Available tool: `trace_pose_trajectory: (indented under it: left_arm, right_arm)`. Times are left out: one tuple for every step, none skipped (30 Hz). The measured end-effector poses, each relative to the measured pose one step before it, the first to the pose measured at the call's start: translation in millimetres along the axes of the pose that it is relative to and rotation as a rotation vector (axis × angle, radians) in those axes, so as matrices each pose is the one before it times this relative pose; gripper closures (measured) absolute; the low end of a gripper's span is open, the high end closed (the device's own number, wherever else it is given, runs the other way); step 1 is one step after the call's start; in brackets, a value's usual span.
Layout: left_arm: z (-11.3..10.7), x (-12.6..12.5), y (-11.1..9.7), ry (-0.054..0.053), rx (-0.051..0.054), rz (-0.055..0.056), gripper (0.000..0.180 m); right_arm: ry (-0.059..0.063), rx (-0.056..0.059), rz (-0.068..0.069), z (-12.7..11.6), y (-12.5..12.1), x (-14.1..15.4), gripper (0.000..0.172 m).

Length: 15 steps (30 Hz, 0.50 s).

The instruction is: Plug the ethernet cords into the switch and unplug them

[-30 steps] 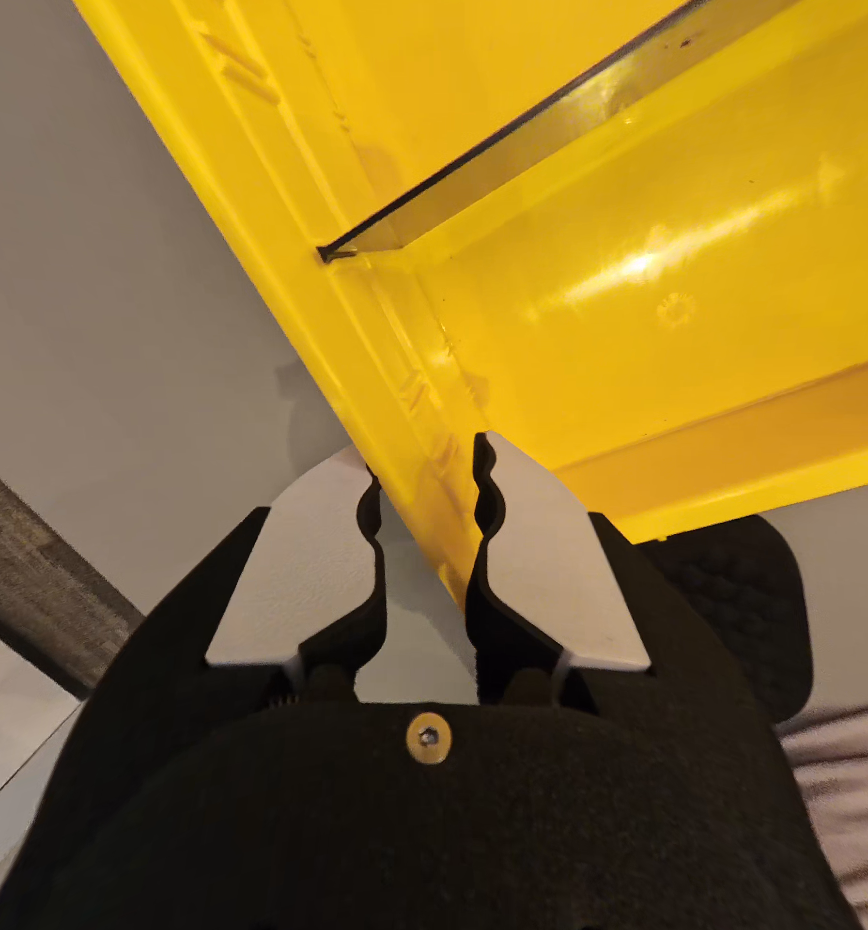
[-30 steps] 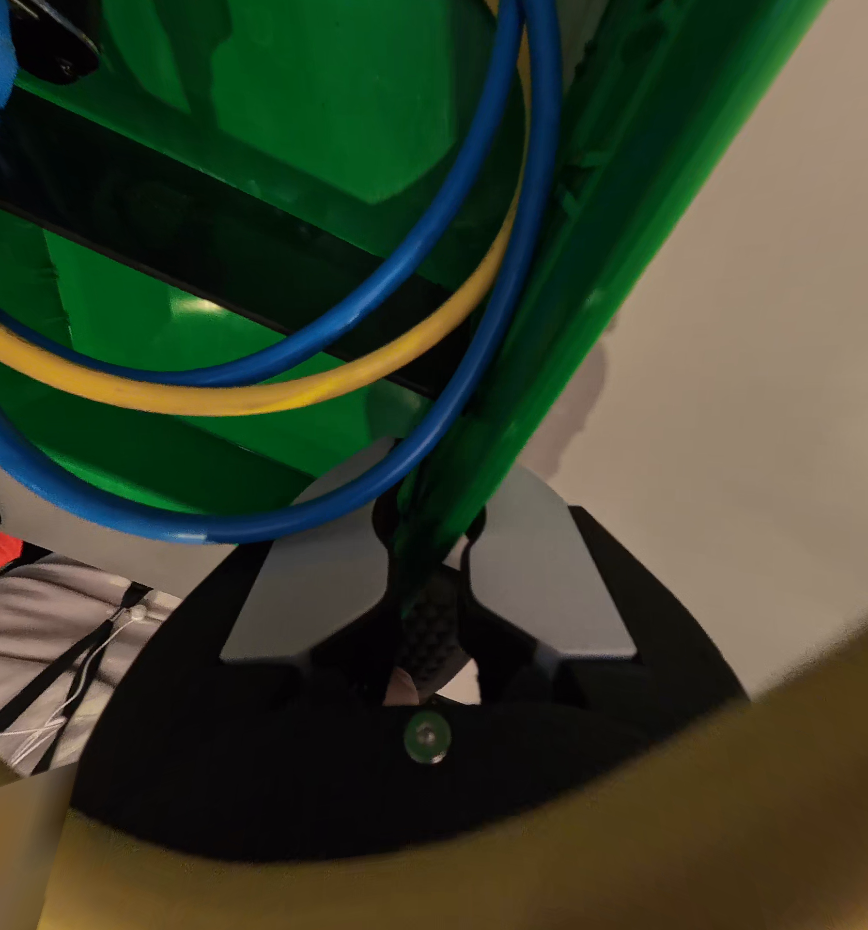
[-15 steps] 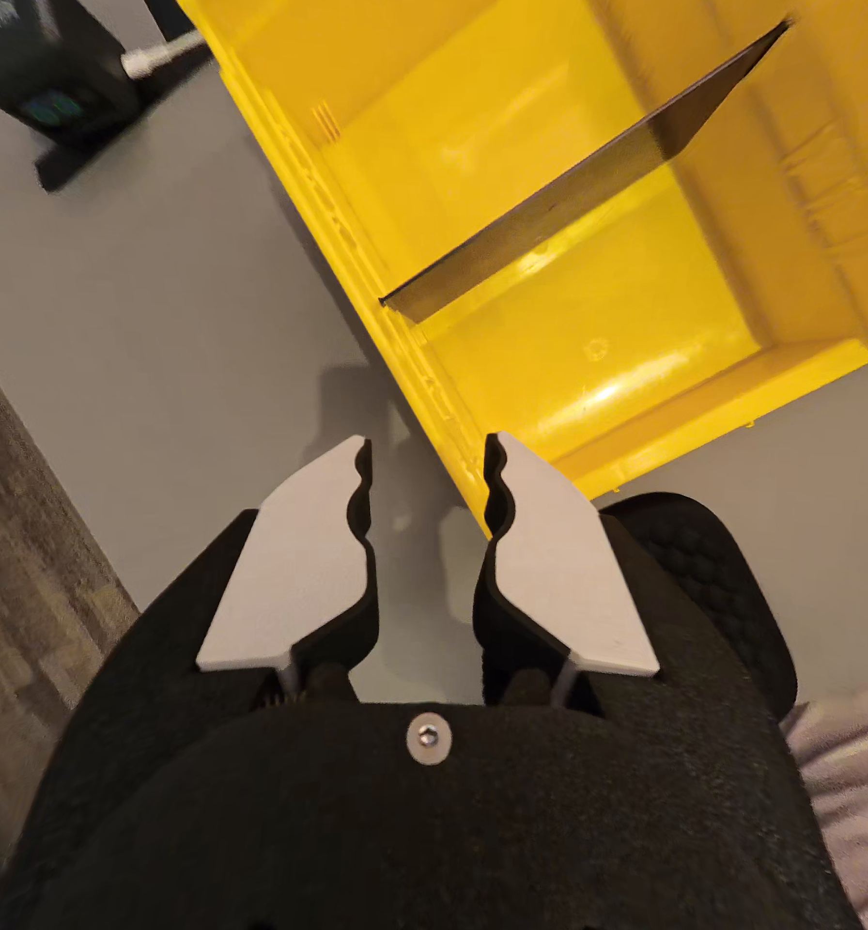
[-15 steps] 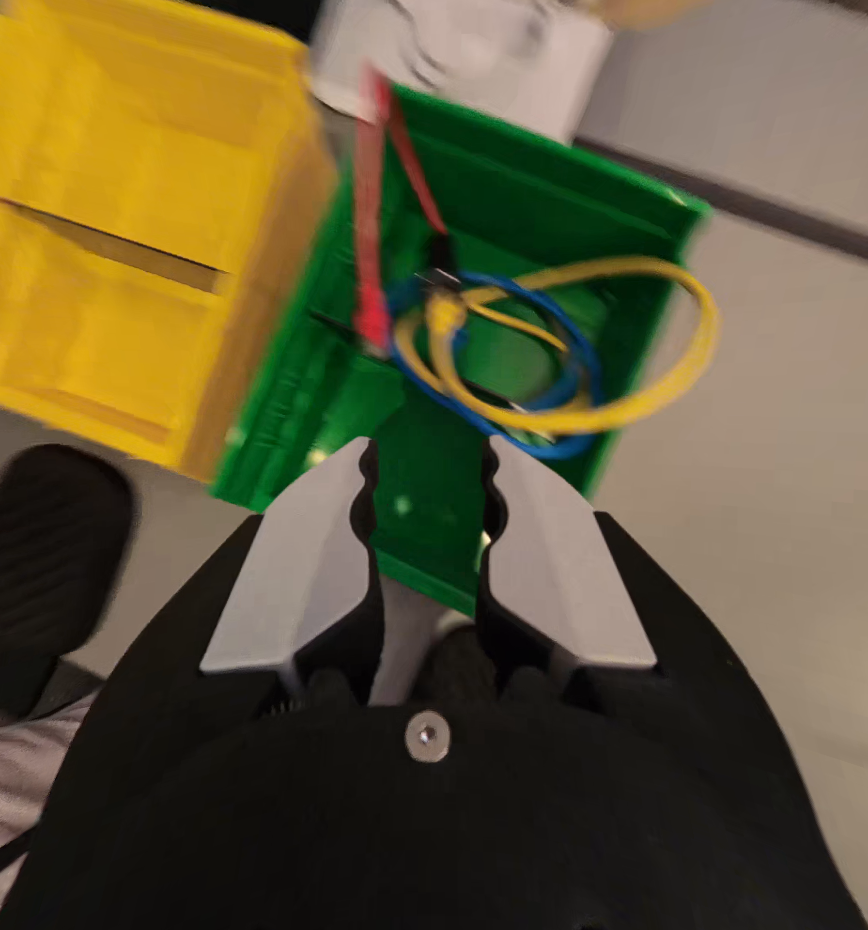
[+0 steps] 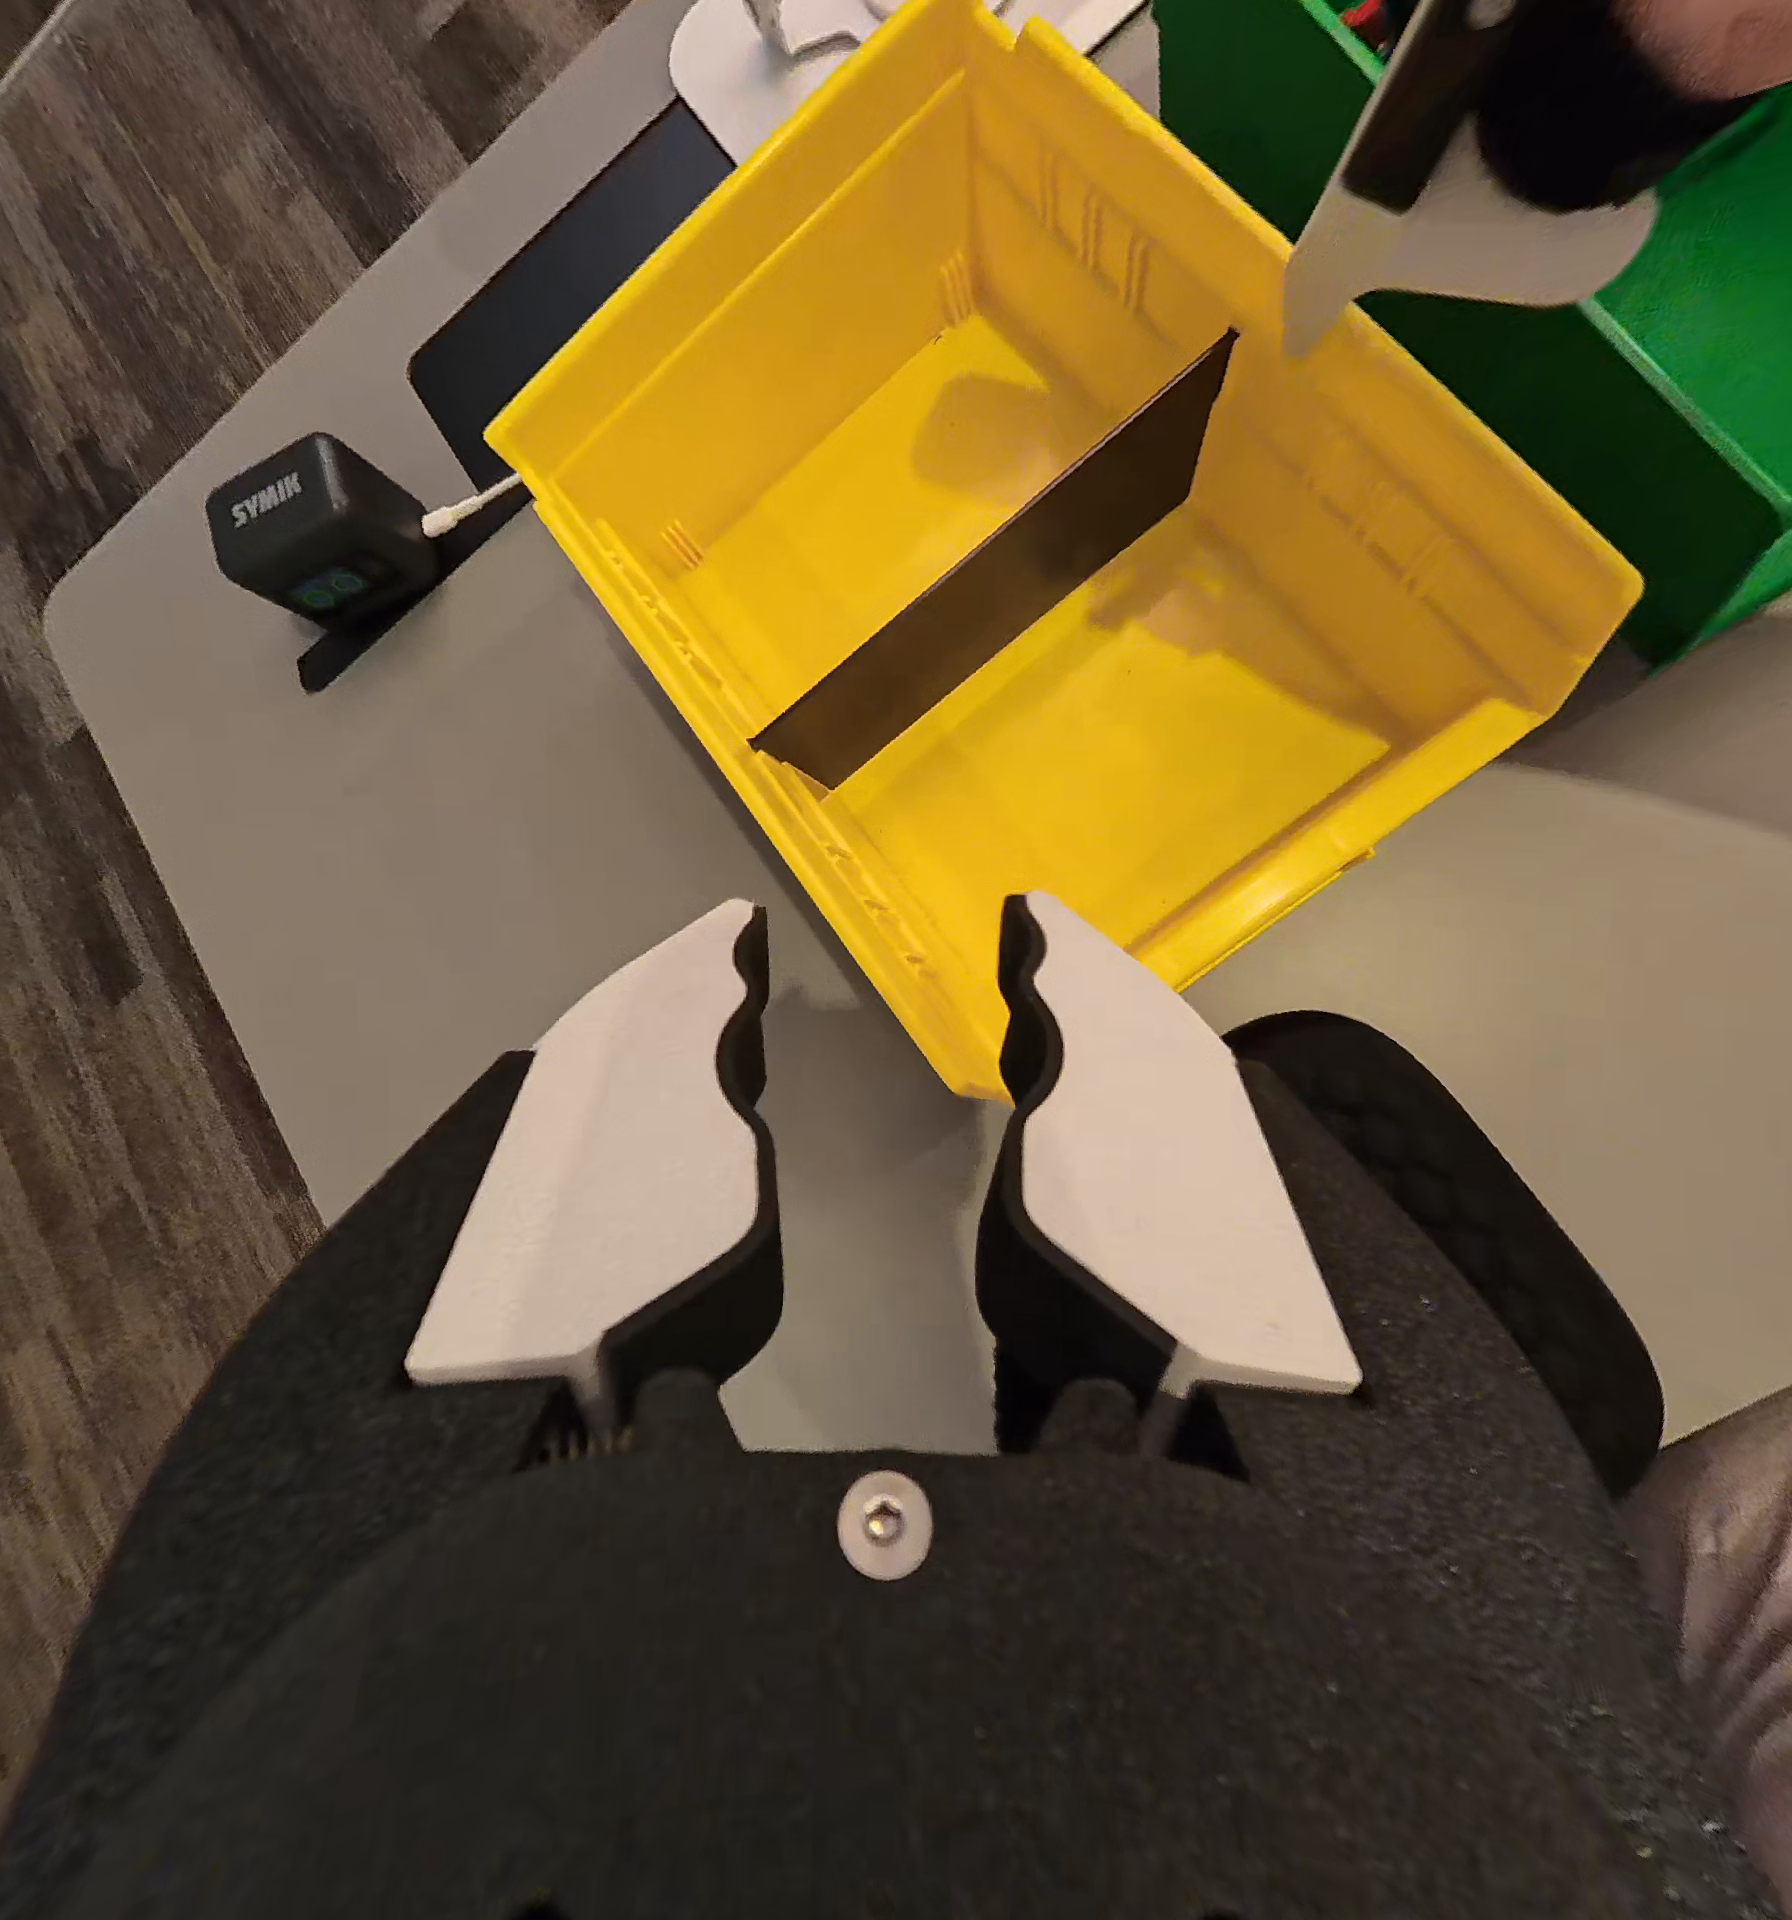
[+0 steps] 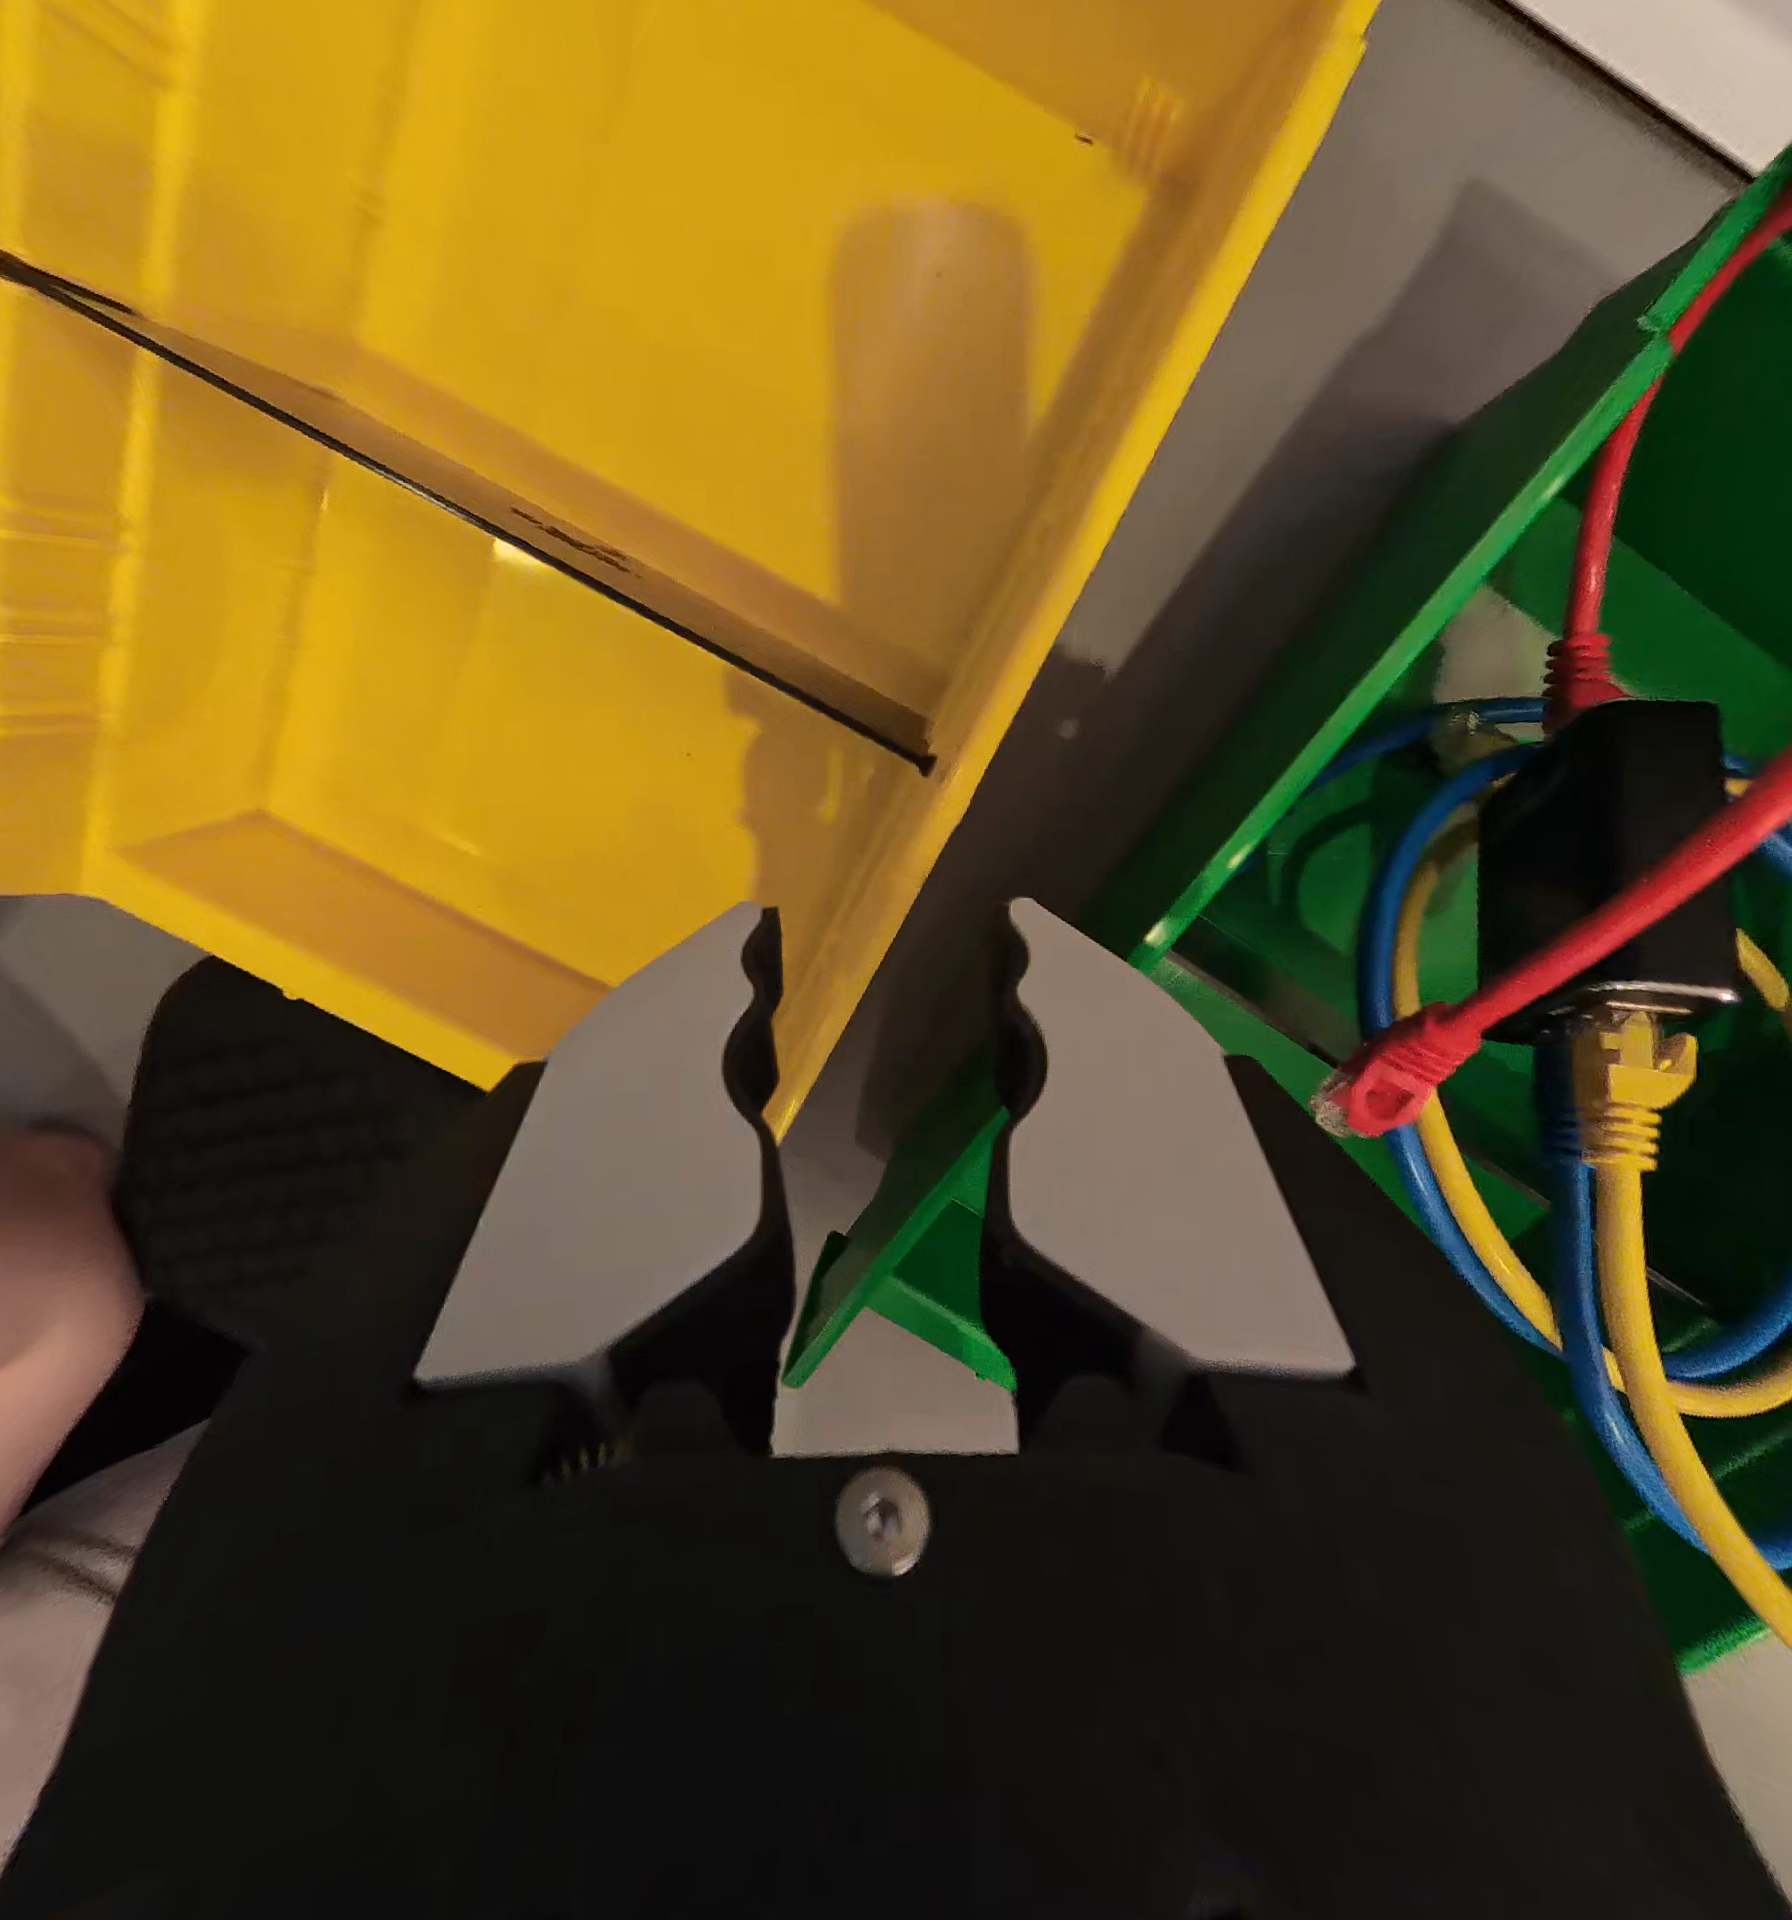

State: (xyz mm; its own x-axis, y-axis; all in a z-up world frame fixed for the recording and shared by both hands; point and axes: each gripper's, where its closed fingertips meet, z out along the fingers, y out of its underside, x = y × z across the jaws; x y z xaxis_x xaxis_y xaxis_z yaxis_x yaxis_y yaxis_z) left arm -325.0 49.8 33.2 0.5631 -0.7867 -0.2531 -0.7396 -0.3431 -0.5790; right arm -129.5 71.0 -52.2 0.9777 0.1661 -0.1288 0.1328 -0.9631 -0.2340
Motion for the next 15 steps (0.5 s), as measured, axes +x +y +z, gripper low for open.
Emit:
trace_pose_trajectory:
  left_arm:
    - [-1.93,0.78,-0.79,0.0013,0.0100,0.0053,0.138]
    - [-1.82,0.60,-1.52,0.0029,0.0128,0.0030,0.139]
    - [-1.23,0.55,-1.48,0.0043,0.0120,0.0018,0.139]
    - [-0.74,0.42,-0.82,0.0044,0.0070,0.0009,0.139]
    - [-0.07,0.19,0.31,0.0033,0.0003,0.0006,0.139]
    - [0.15,0.08,0.78,0.0020,-0.0028,0.0017,0.139]
    - [0.08,-0.01,0.91,0.0020,-0.0027,0.0013,0.139]
    - [-0.26,0.06,0.81,0.0015,-0.0022,0.0000,0.138]
    - [-0.88,-0.01,0.51,-0.0001,0.0017,0.0011,0.139]
    - [-1.45,0.06,-0.15,0.0004,0.0064,0.0019,0.139]
    - [-1.69,0.31,-0.67,0.0017,0.0095,0.0011,0.139]
    - [-1.92,0.41,-0.81,0.0021,0.0104,0.0012,0.139]
    - [-1.70,0.32,-0.58,0.0006,0.0085,0.0012,0.140]
    - [-1.12,0.43,-0.23,0.0000,0.0046,0.0016,0.140]
    - [-0.66,1.02,-0.03,0.0016,0.0010,0.0041,0.140]
  right_arm:
    - [0.0018,-0.0088,0.0013,3.06,0.19,-1.67,0.131]
    - [-0.0106,-0.0018,0.0121,3.60,-0.54,-3.36,0.132]
    - [-0.0060,-0.0066,0.0156,4.50,0.24,-2.39,0.132]
    - [-0.0043,-0.0122,0.0174,5.29,0.83,-1.84,0.133]
    - [0.0087,-0.0005,0.0311,4.65,-0.39,-0.09,0.131]
    - [0.0079,0.0077,0.0243,3.89,-1.25,0.00,0.131]
    - [-0.0011,0.0196,0.0213,3.88,-2.20,-1.65,0.131]
    - [-0.0118,0.0146,0.0194,4.73,-1.57,-3.31,0.132]
    - [-0.0032,0.0026,0.0180,5.38,0.39,-2.59,0.133]
    - [0.0172,0.0038,0.0062,4.83,0.02,-0.41,0.134]
    - [0.0275,0.0257,-0.0173,1.98,-3.88,0.36,0.139]
    - [0.0128,0.0159,-0.0236,1.61,-3.09,-1.47,0.143]
    - [0.0094,0.0129,-0.0110,1.49,-2.69,-1.35,0.147]
    - [0.0027,0.0129,-0.0042,1.46,-2.67,-1.69,0.150]
    - [-0.0027,0.0022,0.0026,2.09,-1.42,-1.52,0.150]
